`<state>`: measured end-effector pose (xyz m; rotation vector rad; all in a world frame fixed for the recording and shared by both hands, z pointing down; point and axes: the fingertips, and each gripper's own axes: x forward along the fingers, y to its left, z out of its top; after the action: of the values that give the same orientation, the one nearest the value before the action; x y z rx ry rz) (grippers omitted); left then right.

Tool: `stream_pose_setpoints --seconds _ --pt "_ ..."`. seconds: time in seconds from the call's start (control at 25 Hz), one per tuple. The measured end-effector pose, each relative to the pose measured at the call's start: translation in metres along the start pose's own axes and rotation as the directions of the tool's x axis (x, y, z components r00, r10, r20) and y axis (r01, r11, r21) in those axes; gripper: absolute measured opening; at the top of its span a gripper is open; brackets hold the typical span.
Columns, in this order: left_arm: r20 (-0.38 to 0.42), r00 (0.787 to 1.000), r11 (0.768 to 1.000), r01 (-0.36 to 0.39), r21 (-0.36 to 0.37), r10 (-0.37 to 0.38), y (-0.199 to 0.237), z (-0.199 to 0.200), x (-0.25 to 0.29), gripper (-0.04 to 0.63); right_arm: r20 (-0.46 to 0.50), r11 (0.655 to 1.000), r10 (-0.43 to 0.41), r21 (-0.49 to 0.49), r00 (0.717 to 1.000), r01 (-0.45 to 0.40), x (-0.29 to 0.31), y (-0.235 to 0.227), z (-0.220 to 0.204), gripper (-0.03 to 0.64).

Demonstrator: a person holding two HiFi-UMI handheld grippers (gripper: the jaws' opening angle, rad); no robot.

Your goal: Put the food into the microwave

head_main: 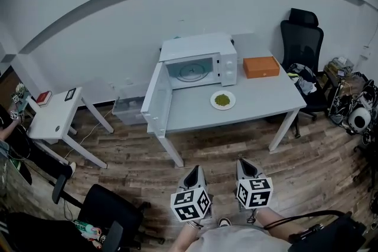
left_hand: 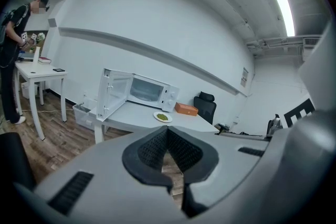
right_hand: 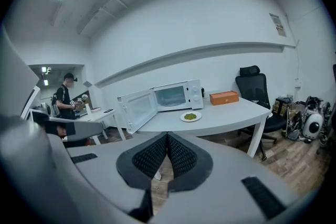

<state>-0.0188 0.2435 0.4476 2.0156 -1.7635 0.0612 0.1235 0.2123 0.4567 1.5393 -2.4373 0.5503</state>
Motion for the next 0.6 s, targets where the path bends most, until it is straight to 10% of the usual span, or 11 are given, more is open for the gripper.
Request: stream_pose_setpoints --seconds 0.6 --pt "-0.025 0.999 0.999 -0.022 0.032 0.023 -0.005 0.008 0.050 0.003 -0.023 0.999 0.006 0.034 1.000 -0.005 0.037 -0.036 0.005 0.017"
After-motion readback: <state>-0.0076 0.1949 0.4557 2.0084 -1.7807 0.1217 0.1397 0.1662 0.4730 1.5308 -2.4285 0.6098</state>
